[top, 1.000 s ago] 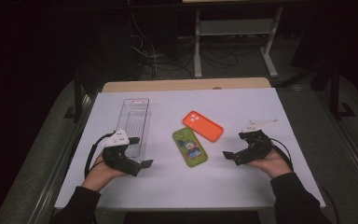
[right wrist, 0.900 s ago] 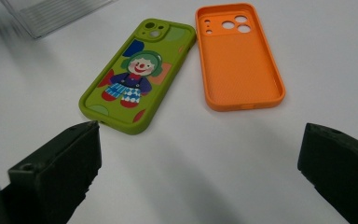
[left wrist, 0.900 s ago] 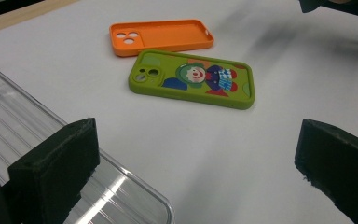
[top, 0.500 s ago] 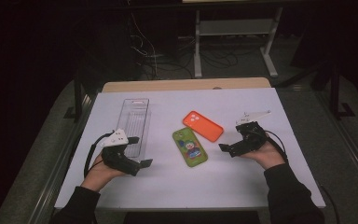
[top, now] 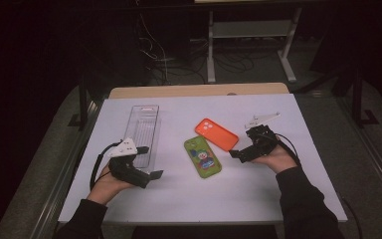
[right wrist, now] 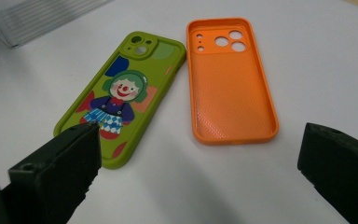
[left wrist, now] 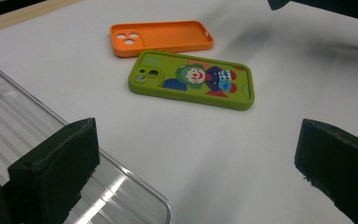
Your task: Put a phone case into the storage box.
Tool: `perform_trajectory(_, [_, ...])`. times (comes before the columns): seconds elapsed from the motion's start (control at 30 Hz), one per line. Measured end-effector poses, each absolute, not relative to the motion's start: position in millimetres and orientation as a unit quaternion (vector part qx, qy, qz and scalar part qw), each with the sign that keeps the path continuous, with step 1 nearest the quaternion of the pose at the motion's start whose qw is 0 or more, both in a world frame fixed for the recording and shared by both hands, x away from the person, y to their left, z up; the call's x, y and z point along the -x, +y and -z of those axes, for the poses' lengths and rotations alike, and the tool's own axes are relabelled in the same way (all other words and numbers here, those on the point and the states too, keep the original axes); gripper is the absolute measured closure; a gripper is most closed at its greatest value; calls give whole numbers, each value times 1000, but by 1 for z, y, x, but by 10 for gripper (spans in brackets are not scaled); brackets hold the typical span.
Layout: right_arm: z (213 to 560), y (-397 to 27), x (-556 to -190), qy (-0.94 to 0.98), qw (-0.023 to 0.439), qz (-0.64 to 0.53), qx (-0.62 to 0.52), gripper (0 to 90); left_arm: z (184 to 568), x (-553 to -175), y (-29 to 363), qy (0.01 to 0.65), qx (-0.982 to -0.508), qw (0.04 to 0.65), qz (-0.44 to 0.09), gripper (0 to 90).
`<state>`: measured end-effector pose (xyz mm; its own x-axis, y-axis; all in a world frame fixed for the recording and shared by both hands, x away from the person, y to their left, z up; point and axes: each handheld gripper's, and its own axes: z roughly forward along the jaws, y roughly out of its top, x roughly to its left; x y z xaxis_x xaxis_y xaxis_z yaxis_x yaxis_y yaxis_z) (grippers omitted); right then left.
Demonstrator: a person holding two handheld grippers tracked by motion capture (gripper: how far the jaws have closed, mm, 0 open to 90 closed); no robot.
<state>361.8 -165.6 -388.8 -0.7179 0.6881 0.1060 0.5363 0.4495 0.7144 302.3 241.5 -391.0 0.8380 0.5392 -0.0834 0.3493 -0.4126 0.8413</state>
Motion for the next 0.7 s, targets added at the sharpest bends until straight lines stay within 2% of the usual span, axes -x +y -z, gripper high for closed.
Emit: perform_trajectory(0.7, [383,-153,-394,851,91,-376,-355,0,391,-302,240,263,-831,480,-101,0])
